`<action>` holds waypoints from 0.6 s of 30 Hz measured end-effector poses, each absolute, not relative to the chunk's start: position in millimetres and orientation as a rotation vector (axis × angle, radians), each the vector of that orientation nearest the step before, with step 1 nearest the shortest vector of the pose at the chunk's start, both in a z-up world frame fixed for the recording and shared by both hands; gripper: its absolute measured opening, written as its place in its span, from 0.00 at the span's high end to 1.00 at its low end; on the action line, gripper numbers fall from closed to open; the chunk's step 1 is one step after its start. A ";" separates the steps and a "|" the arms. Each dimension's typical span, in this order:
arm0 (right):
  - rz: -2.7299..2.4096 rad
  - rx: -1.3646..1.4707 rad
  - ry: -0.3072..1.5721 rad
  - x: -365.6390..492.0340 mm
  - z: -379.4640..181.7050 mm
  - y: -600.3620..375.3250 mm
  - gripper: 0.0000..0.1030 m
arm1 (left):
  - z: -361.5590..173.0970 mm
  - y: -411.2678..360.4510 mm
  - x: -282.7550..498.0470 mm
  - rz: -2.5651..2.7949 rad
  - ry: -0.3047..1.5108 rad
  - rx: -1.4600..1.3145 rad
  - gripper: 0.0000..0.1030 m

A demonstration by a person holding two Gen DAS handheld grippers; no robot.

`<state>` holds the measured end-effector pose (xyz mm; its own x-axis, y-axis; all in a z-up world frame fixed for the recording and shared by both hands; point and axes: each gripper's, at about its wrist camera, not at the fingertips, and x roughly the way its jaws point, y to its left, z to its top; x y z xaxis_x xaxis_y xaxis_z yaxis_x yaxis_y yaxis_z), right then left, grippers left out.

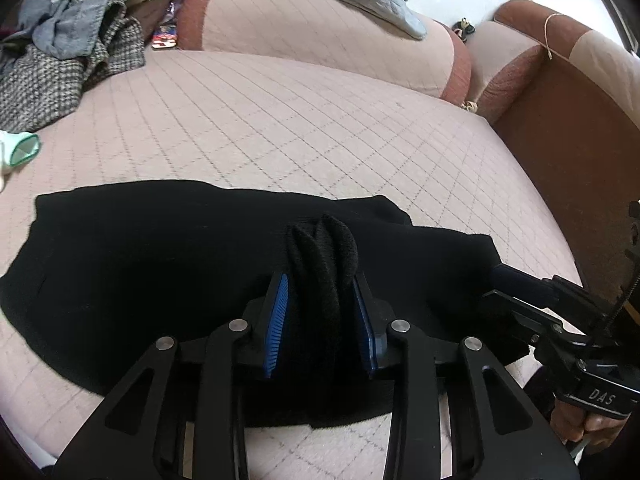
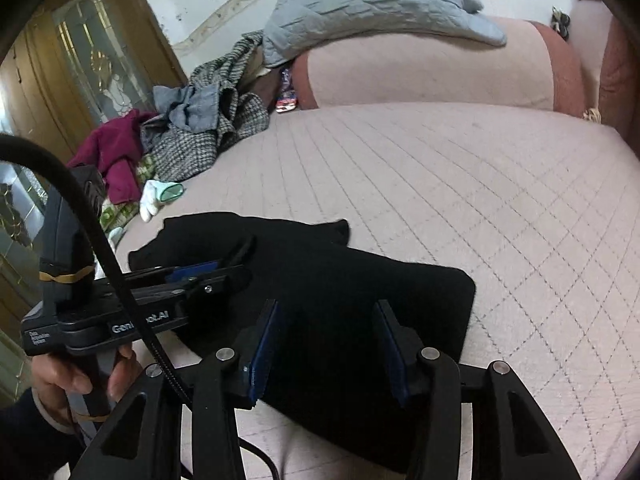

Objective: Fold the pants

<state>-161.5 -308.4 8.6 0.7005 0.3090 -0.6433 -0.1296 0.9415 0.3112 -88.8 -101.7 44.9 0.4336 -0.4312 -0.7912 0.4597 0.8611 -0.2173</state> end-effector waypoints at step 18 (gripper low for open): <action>0.325 0.193 0.802 -144.9 0.9 -250.8 0.55 | 55.4 -43.8 -99.7 -0.418 0.960 -0.006 0.70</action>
